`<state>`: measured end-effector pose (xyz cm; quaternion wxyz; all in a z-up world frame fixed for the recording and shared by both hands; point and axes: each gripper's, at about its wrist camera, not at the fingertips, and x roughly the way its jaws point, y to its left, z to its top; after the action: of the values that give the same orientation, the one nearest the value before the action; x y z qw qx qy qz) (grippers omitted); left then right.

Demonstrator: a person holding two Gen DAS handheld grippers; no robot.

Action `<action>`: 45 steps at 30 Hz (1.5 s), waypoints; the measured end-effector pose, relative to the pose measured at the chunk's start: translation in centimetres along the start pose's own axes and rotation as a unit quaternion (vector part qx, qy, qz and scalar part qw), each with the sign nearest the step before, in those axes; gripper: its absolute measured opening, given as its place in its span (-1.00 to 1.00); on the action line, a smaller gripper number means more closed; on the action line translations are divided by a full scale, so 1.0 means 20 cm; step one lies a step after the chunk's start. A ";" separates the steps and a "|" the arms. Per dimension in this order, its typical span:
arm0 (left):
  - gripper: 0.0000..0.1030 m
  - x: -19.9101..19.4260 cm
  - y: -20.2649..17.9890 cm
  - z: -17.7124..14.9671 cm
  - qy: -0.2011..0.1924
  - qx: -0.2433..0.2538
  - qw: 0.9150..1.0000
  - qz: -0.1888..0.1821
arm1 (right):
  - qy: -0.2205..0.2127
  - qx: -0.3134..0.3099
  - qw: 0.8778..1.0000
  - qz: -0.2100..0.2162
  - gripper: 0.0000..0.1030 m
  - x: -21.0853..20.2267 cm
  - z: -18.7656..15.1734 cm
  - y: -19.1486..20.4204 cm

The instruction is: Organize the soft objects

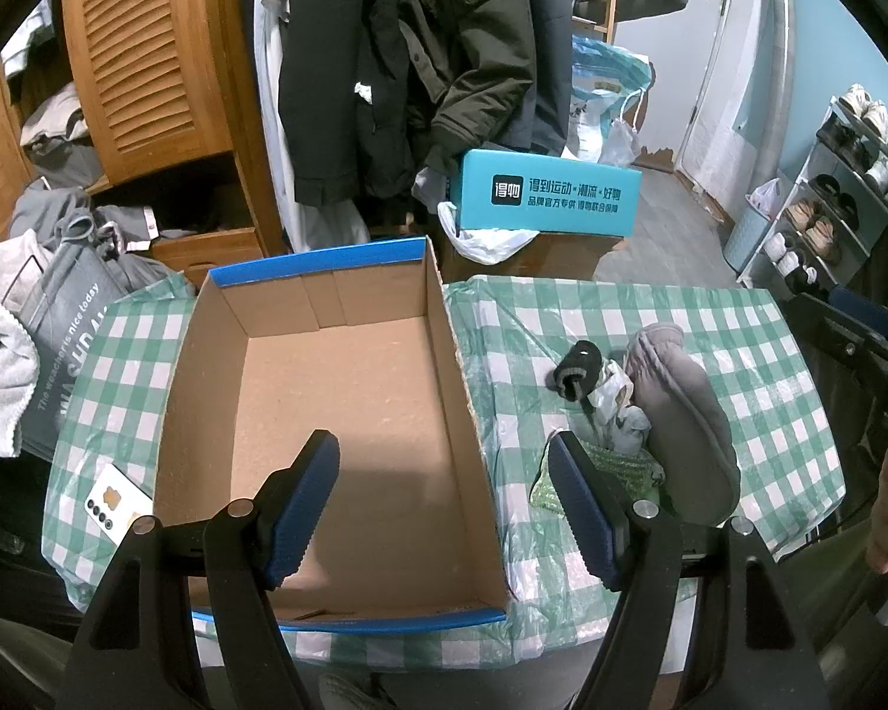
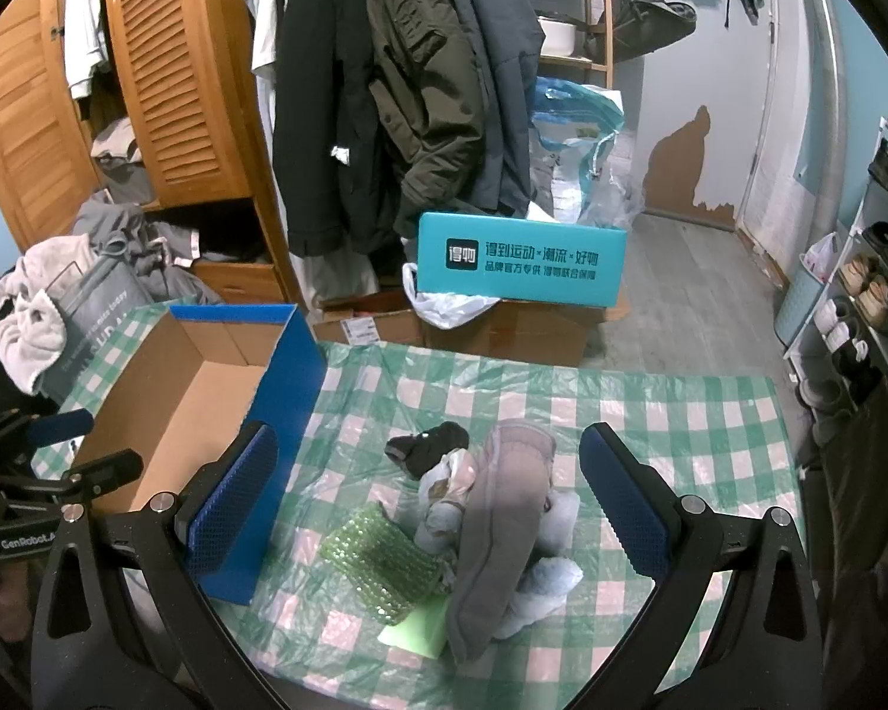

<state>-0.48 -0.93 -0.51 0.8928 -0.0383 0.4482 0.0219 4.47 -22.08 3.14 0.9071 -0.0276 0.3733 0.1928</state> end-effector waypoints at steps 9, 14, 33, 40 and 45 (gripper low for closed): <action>0.45 0.00 0.00 0.00 0.001 0.000 1.000 -0.001 | -0.001 0.000 1.000 0.000 0.96 0.00 0.00 0.00; 0.45 0.00 0.00 0.00 0.002 0.000 1.000 0.001 | -0.001 0.000 1.000 0.001 0.96 0.00 0.00 0.00; 0.45 0.03 -0.02 -0.05 0.007 0.005 1.000 0.002 | 0.003 -0.001 1.000 -0.005 0.96 0.01 -0.02 -0.05; 0.45 0.11 -0.07 -0.05 0.036 0.014 0.999 0.007 | 0.032 -0.001 0.999 -0.020 0.96 0.09 -0.09 -0.10; 0.45 0.17 -0.13 -0.06 0.061 0.026 0.998 0.007 | 0.058 0.008 0.998 -0.028 0.96 0.16 -0.12 -0.13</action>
<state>0.76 -3.67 -3.89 0.8643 -0.0128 0.5027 0.0139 5.84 -23.85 -0.95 0.8893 -0.0416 0.4257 0.1620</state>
